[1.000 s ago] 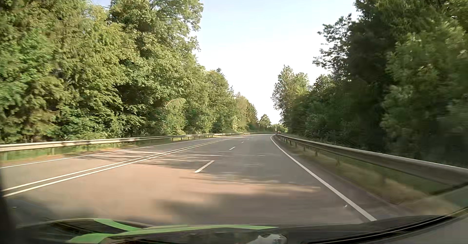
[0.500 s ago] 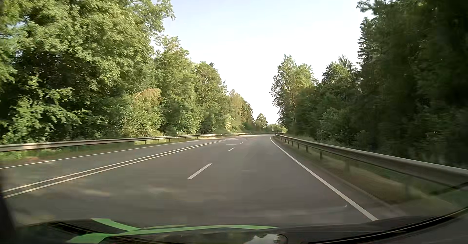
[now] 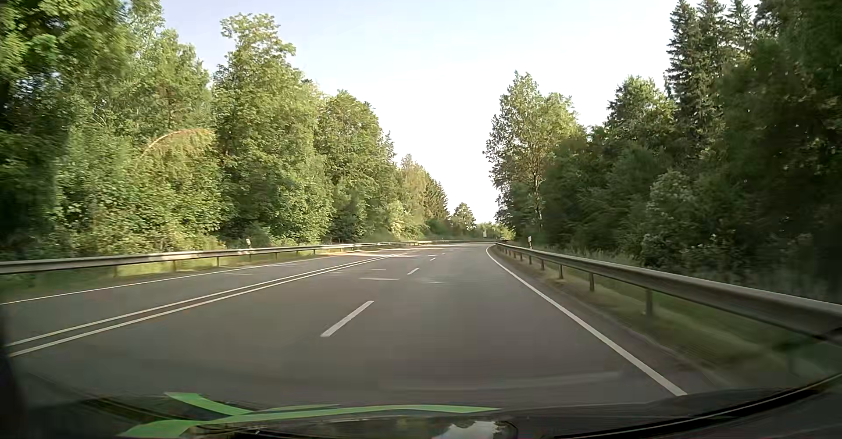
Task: Follow the waypoints while adhering to traffic rules and regulations
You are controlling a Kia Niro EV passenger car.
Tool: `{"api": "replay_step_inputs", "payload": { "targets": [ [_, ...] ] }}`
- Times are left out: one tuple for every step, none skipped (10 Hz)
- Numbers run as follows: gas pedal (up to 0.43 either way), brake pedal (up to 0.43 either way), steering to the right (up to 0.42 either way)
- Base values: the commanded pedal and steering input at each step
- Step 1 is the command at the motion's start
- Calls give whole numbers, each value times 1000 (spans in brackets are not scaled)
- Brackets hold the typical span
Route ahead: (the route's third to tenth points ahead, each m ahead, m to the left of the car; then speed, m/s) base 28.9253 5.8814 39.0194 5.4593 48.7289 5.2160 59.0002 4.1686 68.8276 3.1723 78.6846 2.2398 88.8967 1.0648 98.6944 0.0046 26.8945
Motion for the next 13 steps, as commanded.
{"api": "replay_step_inputs", "payload": {
  "targets": [
    [358, 0, 6],
    [358, 0, 6],
    [358, 0, 6],
    [358, 0, 6],
    [370, 0, 6],
    [409, 0, 6],
    [421, 0, 6],
    [421, 0, 6],
    [421, 0, 6],
    [421, 0, 6],
    [409, 0, 6],
    [398, 0, 6],
    [378, 0, 6]
  ]
}}
